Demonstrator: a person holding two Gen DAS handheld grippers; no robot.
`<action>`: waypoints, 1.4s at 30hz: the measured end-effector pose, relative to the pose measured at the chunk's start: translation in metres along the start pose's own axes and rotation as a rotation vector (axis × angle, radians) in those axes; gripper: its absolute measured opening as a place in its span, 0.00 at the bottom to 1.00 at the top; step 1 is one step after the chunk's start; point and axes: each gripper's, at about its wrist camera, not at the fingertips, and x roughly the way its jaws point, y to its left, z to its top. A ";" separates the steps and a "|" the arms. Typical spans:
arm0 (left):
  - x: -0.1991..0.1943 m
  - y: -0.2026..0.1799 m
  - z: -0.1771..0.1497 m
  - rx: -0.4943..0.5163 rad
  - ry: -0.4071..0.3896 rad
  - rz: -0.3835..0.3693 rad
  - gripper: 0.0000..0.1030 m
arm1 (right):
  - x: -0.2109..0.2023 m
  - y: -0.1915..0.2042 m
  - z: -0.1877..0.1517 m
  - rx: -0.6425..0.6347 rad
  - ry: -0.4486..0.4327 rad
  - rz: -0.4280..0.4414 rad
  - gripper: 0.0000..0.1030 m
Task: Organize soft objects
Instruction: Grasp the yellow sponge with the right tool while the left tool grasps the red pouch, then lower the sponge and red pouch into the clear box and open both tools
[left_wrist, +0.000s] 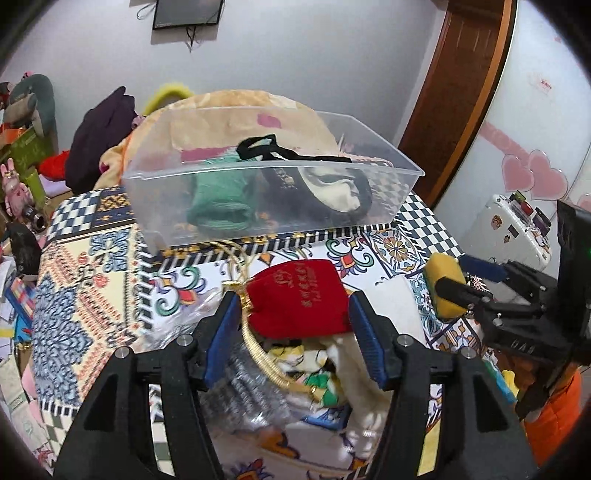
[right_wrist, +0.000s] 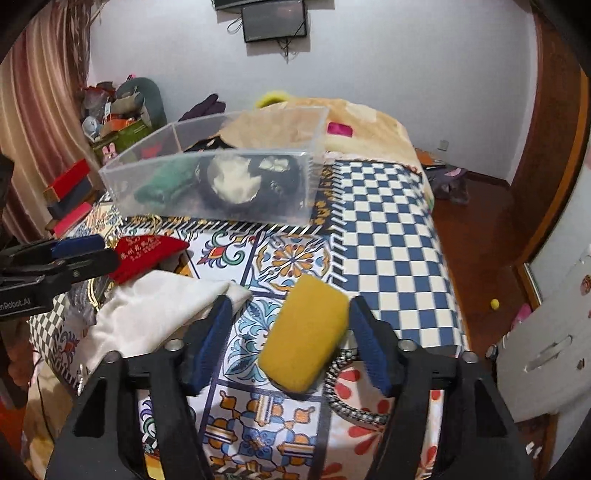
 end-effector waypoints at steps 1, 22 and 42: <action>0.004 -0.001 0.001 0.004 0.006 0.002 0.59 | 0.000 0.001 -0.002 -0.002 0.002 -0.001 0.53; 0.027 0.006 0.004 -0.020 0.012 0.006 0.21 | -0.001 0.001 -0.001 -0.022 -0.027 -0.020 0.24; -0.076 0.011 0.027 -0.029 -0.260 0.022 0.11 | -0.040 0.021 0.043 -0.024 -0.207 0.042 0.23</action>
